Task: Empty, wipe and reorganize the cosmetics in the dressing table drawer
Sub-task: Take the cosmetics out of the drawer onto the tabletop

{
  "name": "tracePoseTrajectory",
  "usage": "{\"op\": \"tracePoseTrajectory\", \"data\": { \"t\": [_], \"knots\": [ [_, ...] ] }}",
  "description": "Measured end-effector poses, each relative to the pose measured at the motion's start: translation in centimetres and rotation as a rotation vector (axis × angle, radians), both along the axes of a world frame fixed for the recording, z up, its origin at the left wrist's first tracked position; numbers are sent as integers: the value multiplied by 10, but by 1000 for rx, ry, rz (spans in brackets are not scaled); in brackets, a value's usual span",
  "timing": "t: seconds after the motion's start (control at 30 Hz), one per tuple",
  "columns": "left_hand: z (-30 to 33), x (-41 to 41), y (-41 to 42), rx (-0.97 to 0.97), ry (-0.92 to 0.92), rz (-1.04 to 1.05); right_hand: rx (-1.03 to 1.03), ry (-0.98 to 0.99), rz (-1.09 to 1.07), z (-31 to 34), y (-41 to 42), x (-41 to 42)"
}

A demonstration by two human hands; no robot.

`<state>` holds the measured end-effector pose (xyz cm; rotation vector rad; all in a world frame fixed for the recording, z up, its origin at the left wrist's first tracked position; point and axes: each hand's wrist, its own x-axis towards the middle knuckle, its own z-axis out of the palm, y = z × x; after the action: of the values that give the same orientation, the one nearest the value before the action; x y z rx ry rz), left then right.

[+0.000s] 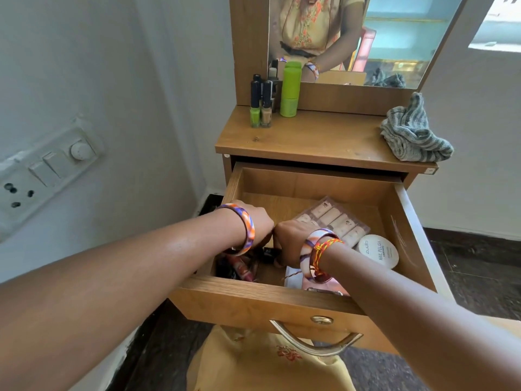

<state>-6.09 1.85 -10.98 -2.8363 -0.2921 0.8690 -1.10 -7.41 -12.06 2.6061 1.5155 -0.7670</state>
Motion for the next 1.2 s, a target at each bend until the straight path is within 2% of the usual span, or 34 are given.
{"op": "tracePoseTrajectory", "data": {
  "t": [0.13, 0.23, 0.3, 0.4, 0.47, 0.53, 0.67, 0.77, 0.87, 1.0, 1.1, 1.2],
  "knots": [
    [22, 1, 13, -79, -61, -48, 51, 26, -60, 10, -1, 7],
    [48, 2, 28, -235, -171, 29, 110, 161, -152, 23, -2, 24],
    [60, 1, 40, -429, -270, 133, 194, 373, -275, 29, -4, 36],
    [64, -2, 51, -882, -459, 418, 422, 853, -628, 42, -5, 50],
    [62, 0, 53, -1087, -611, 570, 543, 1060, -746, 52, -5, 57],
    [60, 5, 54, -1152, -759, 651, 655, 1139, -790, 61, -1, 63],
    [62, 19, 57, -1089, -1015, 730, 816, 1237, -791, 74, 9, 76],
    [67, 33, 55, -1007, -1145, 739, 909, 1188, -755, 80, 15, 88],
    [72, 52, 57, -806, -1219, 700, 1005, 1102, -808, 83, 27, 98],
    [78, 77, 58, -631, -1242, 651, 1086, 631, -752, 83, 50, 109],
    [79, 92, 55, -486, -1210, 614, 1050, 266, -650, 82, 63, 120],
    [73, 105, 54, -421, -1227, 595, 1048, 129, -610, 78, 74, 132]
  ]
}}
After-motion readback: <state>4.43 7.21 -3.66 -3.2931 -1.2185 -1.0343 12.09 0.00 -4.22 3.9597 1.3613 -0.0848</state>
